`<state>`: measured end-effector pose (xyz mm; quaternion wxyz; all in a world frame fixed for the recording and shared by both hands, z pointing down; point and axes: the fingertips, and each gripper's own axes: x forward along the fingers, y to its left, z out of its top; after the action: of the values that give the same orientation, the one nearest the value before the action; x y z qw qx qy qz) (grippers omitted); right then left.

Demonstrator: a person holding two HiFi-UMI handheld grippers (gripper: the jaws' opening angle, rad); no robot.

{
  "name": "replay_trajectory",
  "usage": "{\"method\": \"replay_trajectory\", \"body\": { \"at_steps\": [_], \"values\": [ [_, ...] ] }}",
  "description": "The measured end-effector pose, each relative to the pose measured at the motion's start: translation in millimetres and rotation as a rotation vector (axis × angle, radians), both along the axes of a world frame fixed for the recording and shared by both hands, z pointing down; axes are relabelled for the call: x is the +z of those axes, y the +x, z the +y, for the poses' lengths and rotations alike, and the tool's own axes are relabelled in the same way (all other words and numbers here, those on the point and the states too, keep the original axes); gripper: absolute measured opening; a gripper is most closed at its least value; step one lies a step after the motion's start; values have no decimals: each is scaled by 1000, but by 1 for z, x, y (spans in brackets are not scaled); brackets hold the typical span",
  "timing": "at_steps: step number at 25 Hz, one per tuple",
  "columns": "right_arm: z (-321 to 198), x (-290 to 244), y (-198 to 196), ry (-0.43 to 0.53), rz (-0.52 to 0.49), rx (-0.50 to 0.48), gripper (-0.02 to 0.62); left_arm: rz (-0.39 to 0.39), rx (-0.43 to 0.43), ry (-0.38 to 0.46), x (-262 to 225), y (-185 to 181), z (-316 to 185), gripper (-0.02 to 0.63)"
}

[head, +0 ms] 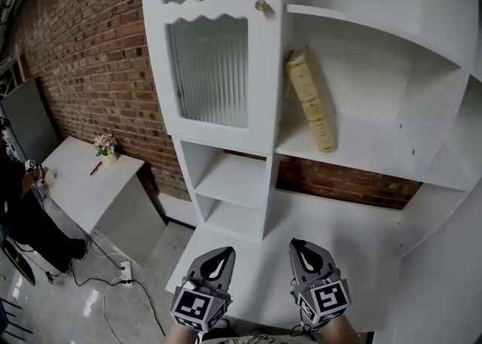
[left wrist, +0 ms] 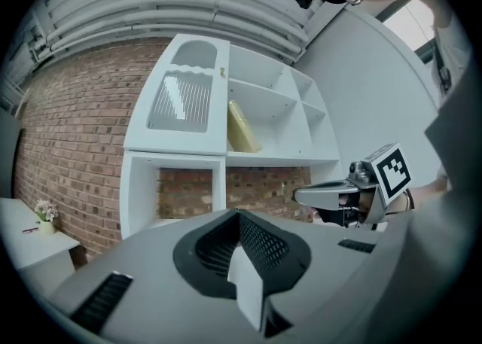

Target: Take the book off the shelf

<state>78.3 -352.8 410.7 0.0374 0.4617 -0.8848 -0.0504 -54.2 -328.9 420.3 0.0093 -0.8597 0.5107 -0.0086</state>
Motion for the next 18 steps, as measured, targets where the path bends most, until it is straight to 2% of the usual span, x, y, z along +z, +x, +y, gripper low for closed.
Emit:
{"method": "replay_trajectory", "body": {
  "at_steps": [7,13,15,18],
  "values": [
    [-40,-43,4,83,-12,186,7,-8,164,-19,-17,0,-58,3],
    [-74,-97,12,154,28,353,11,-21,254,-6,-36,-7,-99,3],
    [-85,-114,13,172,51,394,84,-14,278,6,-41,-6,-107,3],
    [-108,-141,19,197,100,459,248,5,297,22,-49,-5,-118,3]
  ]
}}
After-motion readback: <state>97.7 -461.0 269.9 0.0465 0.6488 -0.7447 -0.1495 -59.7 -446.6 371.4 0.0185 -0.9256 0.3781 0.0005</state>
